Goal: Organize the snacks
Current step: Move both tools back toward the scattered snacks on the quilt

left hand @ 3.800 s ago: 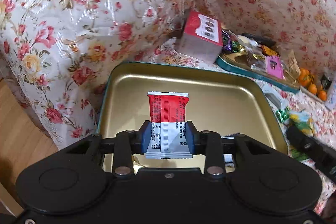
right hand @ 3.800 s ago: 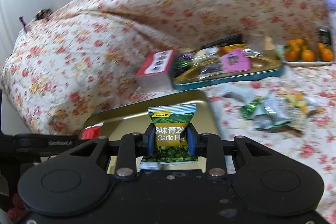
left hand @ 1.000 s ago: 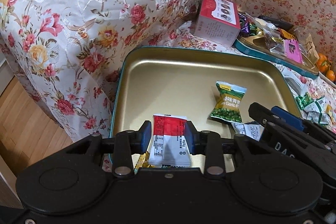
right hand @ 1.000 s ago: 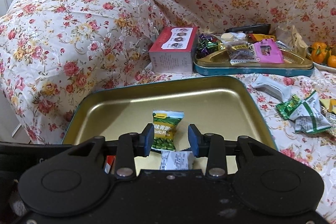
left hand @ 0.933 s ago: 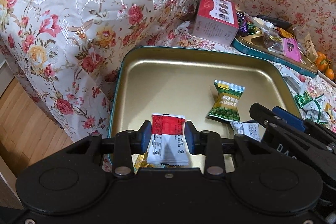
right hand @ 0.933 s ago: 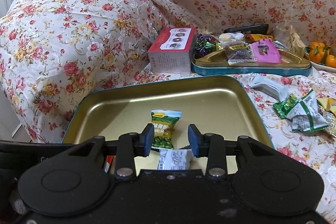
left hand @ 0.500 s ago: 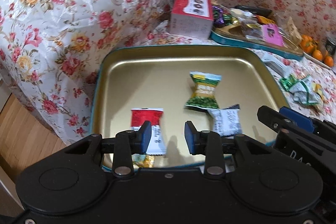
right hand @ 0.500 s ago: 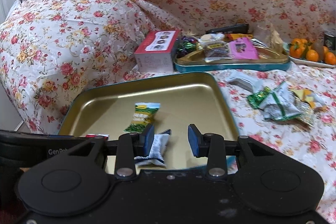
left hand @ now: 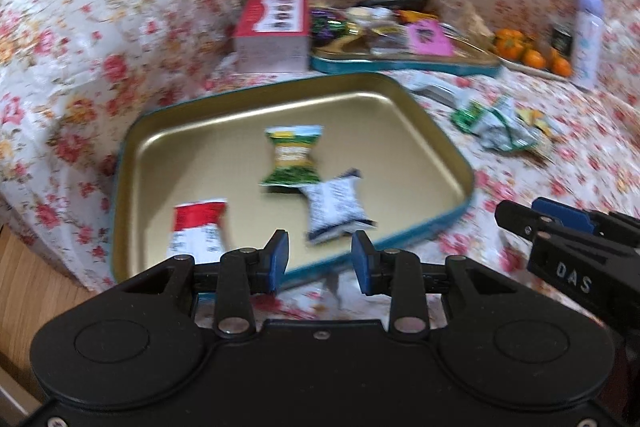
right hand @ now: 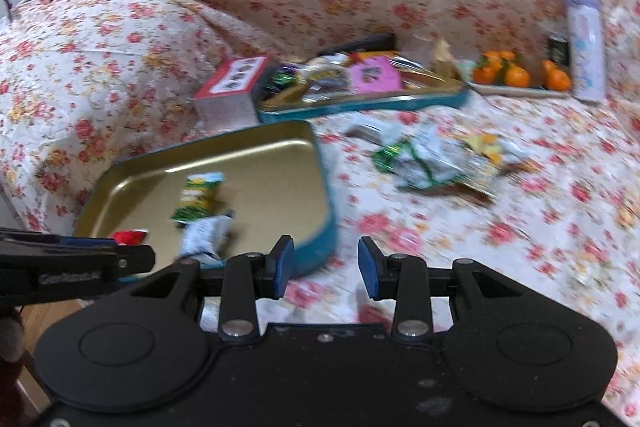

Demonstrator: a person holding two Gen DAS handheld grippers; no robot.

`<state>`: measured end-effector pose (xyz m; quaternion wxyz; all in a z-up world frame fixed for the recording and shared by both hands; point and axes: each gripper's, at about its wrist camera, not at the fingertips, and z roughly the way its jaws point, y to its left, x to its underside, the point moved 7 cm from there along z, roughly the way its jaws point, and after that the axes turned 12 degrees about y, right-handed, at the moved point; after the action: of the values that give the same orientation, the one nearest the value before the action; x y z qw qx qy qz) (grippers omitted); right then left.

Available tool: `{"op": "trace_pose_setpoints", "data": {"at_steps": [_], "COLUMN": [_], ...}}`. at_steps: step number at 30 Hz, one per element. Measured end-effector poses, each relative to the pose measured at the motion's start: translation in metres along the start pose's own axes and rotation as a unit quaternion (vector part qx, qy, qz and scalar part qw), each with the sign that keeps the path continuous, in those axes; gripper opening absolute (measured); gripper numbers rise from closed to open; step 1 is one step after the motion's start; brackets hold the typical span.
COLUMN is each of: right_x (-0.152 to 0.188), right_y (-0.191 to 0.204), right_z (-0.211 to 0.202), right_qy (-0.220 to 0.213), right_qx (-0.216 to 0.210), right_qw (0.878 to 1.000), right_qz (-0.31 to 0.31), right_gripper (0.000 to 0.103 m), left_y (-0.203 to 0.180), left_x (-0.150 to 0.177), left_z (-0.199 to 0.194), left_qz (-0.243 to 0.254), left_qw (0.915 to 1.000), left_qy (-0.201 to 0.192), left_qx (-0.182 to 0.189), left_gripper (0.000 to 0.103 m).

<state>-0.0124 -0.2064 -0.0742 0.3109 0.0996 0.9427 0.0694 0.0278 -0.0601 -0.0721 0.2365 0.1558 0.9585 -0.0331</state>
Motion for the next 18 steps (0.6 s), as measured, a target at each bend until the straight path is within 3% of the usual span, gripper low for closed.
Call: {"op": "trace_pose_setpoints", "data": {"at_steps": [6,11,18], "right_x": [0.021,0.030,0.025], "right_y": [-0.048,-0.084,-0.124], "right_z": [-0.002,-0.004,-0.005], "right_qy": [0.014,0.017,0.003], "right_qx": [0.024,0.044,0.063], "right_qw": [0.999,0.996,0.993], "right_qz": [0.047,0.074,0.098], "right_gripper": [0.038,0.038,0.038], "left_y": [-0.035,-0.068,-0.109], "left_x": [0.014,0.023,0.017], "left_z": [0.000,-0.004,0.006], "left_qz": [0.051,0.093,0.084], "left_qw": [0.9983,0.9953,0.9945], "left_qy": [0.005,-0.014,0.008], "left_qx": [0.028,0.024,0.061], "left_gripper": [0.043,0.043,0.043]}}
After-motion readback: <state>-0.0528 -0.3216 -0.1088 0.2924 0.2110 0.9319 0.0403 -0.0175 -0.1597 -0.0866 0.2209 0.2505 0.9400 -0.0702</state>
